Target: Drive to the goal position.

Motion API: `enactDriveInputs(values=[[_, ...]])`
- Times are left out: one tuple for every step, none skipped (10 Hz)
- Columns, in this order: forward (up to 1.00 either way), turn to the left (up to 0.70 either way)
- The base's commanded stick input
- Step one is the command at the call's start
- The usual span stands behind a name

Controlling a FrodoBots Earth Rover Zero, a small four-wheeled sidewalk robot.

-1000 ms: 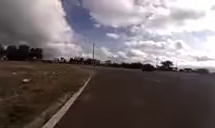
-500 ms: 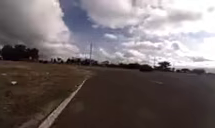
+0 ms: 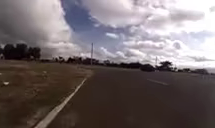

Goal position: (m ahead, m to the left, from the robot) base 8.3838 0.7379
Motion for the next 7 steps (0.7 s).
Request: enactDriveInputs(values=[[0.74,0.0],[0.73,0.0],[0.73,0.0],[0.73,0.0],[0.74,0.0],[0.73,0.0],[0.73,0.0]])
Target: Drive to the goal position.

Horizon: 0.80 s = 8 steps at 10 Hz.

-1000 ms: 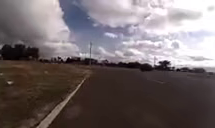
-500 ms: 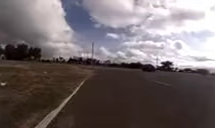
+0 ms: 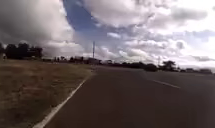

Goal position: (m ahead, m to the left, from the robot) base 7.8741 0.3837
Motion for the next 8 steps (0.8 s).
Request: enactDriveInputs(values=[[0.73,0.0],[0.73,0.0],[0.73,0.0],[0.73,0.0],[0.73,0.0],[0.74,0.0],[0.73,0.0],[0.73,0.0]])
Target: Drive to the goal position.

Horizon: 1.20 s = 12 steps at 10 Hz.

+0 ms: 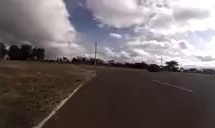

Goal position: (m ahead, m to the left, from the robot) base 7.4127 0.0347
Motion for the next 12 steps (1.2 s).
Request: enactDriveInputs(values=[[0.73,0.0],[0.74,0.0],[0.74,0.0],[0.73,0.0],[0.73,-0.07],[0.73,-0.17],[0.73,-0.24],[0.73,-0.31],[0.73,0.0],[0.73,0.0],[0.73,0.0],[0.73,-0.01]])
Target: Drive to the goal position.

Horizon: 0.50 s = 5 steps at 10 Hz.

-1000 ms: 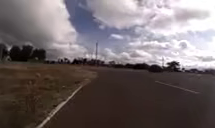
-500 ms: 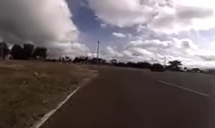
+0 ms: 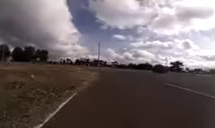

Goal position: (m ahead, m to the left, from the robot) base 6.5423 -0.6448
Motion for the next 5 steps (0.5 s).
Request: enactDriveInputs(values=[[0.73,-0.18],[0.73,0.0],[0.73,0.0],[0.73,-0.04],[0.73,-0.14]])
